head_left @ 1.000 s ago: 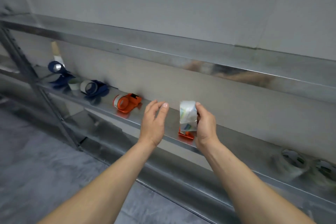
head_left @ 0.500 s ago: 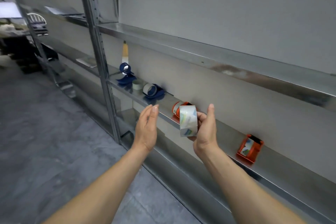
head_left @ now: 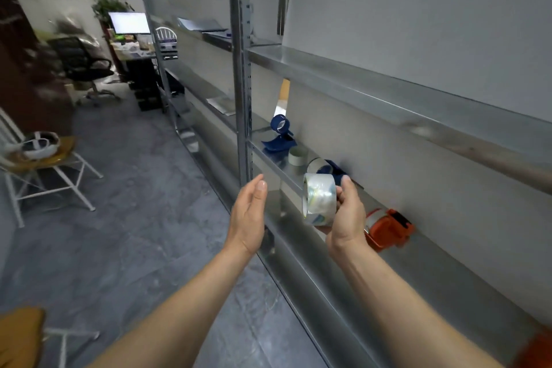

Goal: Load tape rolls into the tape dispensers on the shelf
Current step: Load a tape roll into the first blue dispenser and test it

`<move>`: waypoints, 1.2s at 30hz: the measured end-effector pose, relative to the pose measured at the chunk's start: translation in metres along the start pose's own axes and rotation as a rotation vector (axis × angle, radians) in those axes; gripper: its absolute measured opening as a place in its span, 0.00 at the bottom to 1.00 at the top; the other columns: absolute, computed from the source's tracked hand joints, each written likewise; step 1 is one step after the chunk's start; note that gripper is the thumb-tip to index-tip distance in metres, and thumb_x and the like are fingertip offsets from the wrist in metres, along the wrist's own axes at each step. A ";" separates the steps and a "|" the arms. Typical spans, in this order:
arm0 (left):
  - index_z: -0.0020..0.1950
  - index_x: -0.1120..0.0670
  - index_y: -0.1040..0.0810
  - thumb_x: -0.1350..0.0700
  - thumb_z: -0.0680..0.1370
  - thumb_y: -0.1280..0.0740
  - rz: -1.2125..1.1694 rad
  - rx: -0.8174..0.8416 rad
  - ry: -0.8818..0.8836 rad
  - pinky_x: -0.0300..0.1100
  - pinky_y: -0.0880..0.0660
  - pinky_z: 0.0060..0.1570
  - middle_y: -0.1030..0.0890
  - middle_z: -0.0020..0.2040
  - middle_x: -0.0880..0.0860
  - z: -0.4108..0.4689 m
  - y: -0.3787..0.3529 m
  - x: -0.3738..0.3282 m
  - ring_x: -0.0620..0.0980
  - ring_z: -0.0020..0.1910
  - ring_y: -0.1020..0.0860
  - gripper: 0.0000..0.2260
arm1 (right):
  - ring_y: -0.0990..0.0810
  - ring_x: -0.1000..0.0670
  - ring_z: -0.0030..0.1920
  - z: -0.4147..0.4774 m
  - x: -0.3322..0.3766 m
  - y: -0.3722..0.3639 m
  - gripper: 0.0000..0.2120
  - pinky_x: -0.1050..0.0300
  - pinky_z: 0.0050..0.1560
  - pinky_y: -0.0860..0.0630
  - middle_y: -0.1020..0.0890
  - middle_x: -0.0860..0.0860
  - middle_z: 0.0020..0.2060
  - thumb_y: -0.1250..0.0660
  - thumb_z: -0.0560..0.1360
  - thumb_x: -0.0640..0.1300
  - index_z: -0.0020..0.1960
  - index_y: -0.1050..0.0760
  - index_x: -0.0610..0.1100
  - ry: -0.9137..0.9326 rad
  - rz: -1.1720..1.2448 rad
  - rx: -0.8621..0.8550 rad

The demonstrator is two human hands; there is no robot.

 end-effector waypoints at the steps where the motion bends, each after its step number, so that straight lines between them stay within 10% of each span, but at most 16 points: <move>1: 0.73 0.48 0.30 0.31 0.73 0.46 0.005 -0.012 0.002 0.43 0.37 0.72 0.28 0.71 0.44 0.013 0.000 0.003 0.40 0.70 0.32 0.34 | 0.22 0.43 0.44 0.014 -0.002 -0.004 0.20 0.47 0.49 0.29 0.20 0.42 0.42 0.37 0.70 0.61 0.45 0.20 0.44 -0.010 -0.002 -0.008; 9: 0.71 0.47 0.28 0.31 0.76 0.47 0.026 -0.090 0.069 0.56 0.34 0.71 0.27 0.64 0.39 0.102 -0.003 0.022 0.32 0.61 0.30 0.31 | 0.25 0.45 0.42 0.119 -0.015 -0.039 0.12 0.48 0.44 0.30 0.24 0.45 0.37 0.37 0.76 0.43 0.34 0.25 0.46 -0.033 -0.077 -0.054; 36: 0.72 0.46 0.29 0.23 0.66 0.48 -0.058 0.185 0.130 0.57 0.37 0.72 0.29 0.65 0.38 0.388 0.054 0.106 0.39 0.67 0.33 0.42 | 0.27 0.48 0.41 0.296 -0.055 -0.195 0.12 0.54 0.45 0.31 0.24 0.50 0.36 0.38 0.77 0.40 0.36 0.26 0.47 0.024 -0.166 -0.415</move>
Point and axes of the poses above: each hand's wrist, its own z-axis towards the middle knuckle, its own y-axis out of the back of the hand, x = y × z, the point moved 9 cm from there along z, towards the middle knuckle
